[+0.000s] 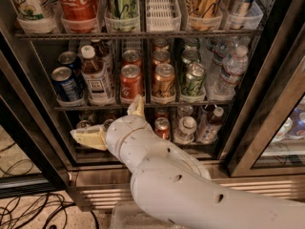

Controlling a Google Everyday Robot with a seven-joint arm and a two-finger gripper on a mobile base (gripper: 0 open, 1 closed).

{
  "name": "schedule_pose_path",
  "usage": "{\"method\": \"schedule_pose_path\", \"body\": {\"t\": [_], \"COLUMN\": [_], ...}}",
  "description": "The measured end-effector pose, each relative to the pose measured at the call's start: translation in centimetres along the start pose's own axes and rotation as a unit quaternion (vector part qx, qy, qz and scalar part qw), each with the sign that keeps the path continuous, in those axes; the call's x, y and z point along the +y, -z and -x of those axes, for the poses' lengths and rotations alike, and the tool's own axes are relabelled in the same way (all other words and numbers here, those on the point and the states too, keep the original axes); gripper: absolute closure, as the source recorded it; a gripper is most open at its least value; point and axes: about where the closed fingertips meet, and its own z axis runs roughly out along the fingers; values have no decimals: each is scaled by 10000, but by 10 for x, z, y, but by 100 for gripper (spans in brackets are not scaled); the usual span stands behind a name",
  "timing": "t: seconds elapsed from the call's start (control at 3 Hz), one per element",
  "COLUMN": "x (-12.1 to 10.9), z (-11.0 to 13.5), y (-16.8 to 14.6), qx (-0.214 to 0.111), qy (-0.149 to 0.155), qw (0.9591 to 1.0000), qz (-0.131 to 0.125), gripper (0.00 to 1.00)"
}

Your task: Pick blue plastic bottle from middle shelf of fridge

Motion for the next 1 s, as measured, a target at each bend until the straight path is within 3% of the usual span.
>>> {"method": "schedule_pose_path", "body": {"t": [0.33,0.67,1.0], "x": [0,-8,-19], "z": [1,10,22], "y": [0,-6,-14], "qx": [-14,-318,-680], "qy": [-6,-269,-839], "qw": [10000,9989,9935], "qz": [-1,-204,-350], "gripper": [0,0,0]}}
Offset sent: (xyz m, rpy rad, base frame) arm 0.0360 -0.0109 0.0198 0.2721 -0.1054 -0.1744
